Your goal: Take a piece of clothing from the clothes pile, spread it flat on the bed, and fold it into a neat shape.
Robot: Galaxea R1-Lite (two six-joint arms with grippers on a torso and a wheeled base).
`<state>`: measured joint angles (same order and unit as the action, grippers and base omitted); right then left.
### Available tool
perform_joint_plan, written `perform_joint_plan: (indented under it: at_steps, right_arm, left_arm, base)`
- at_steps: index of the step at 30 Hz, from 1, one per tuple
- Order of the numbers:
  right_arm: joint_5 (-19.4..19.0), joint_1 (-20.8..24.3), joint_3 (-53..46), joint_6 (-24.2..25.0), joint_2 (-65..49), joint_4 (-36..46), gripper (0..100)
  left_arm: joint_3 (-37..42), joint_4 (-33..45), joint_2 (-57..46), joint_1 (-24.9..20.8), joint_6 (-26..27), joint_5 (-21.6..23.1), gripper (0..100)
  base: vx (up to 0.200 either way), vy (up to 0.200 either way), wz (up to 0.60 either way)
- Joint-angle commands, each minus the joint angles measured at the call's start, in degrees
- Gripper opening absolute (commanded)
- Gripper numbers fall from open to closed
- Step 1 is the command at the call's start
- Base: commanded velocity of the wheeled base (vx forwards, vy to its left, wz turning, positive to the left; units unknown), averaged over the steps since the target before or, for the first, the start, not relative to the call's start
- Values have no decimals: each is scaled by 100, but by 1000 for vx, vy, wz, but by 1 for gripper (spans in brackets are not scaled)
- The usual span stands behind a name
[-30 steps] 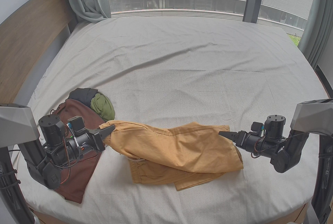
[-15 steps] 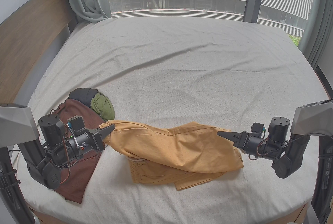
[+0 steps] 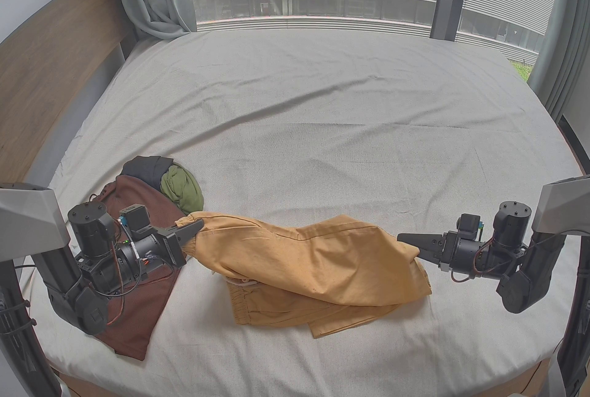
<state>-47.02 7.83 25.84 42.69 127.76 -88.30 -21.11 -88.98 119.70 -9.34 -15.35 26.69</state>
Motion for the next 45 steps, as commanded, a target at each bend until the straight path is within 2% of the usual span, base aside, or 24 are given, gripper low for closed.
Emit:
perform_joint_plan:
  at_steps: [1,6,20,21,29,35,38,45]
  right_arm:
    - [-18,-123,140,2,-5,-3,100]
    - [35,-150,378,-15,346,-12,100]
    - [35,-18,421,-6,425,-21,100]
    - [35,-18,421,-6,425,-21,0]
    - [-44,17,52,-15,127,-3,0]
    - [-246,70,-361,-112,91,5,0]
    - [-255,167,-563,-428,179,14,0]
    - [-255,272,-712,-754,689,14,0]
  left_arm:
    - [2,-5,10,-7,-3,3,0]
    - [2,-5,18,-7,-3,3,0]
    - [20,-5,27,-24,-3,3,0]
    - [20,-5,27,-24,-3,3,0]
    - [20,-5,106,-42,5,3,0]
    - [11,-14,150,-42,5,3,0]
    - [2,-14,150,-15,5,3,0]
    - [-7,-14,168,2,58,3,0]
  base:
    - [0,0,0]
    - [0,0,0]
    - [0,0,0]
    - [0,0,0]
    - [0,0,0]
    - [0,0,0]
    - [0,0,0]
    - [0,0,0]
